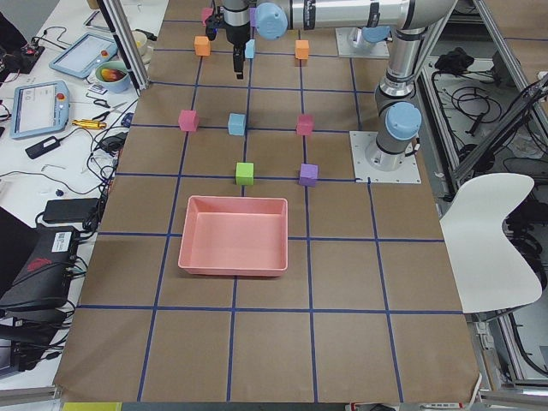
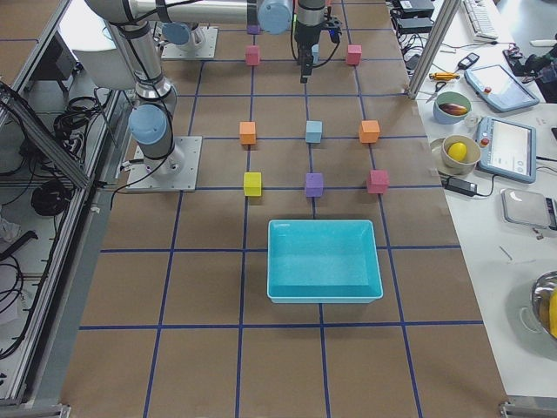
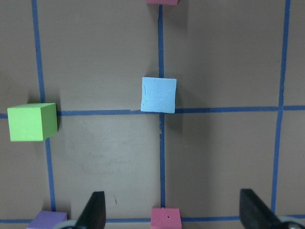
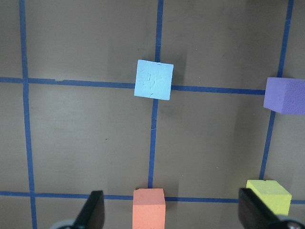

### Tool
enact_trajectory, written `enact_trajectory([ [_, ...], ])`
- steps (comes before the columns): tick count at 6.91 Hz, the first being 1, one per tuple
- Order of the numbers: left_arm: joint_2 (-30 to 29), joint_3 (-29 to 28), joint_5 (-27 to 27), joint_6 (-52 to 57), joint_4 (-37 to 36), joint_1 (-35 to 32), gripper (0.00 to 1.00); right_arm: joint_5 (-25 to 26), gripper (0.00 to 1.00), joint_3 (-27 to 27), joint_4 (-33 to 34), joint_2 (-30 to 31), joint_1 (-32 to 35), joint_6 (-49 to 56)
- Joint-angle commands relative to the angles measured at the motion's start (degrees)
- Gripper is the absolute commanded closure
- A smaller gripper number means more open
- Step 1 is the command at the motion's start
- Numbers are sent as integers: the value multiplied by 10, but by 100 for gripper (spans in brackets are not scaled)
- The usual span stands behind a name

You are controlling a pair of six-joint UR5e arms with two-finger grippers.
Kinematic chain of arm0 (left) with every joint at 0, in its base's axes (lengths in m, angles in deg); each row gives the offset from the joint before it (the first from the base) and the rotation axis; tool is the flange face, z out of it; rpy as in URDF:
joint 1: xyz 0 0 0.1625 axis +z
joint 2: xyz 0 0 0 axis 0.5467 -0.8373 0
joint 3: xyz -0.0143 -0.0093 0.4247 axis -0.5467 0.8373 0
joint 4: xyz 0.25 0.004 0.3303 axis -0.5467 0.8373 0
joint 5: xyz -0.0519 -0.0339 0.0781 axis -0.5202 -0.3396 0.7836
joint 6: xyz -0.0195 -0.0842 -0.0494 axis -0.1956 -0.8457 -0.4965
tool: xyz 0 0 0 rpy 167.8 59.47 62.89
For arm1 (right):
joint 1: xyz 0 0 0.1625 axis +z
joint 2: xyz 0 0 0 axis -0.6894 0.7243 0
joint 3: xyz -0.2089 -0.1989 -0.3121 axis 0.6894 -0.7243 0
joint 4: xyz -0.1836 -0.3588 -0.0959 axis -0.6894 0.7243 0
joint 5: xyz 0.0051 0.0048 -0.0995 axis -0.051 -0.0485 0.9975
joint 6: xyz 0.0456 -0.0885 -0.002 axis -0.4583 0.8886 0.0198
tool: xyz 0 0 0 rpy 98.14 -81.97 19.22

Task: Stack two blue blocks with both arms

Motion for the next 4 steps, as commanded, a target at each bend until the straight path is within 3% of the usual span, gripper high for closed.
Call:
enact_trajectory([
  [1, -81, 26, -1, 15, -107, 0, 0, -3, 0, 14, 83, -70, 0, -8],
  [2, -113, 29, -2, 16, -126, 0, 0, -1, 0, 26, 152, -122, -1, -11],
  [4, -140, 32, 1, 30, -128, 1, 0, -2, 0, 36, 174, -173, -3, -108],
])
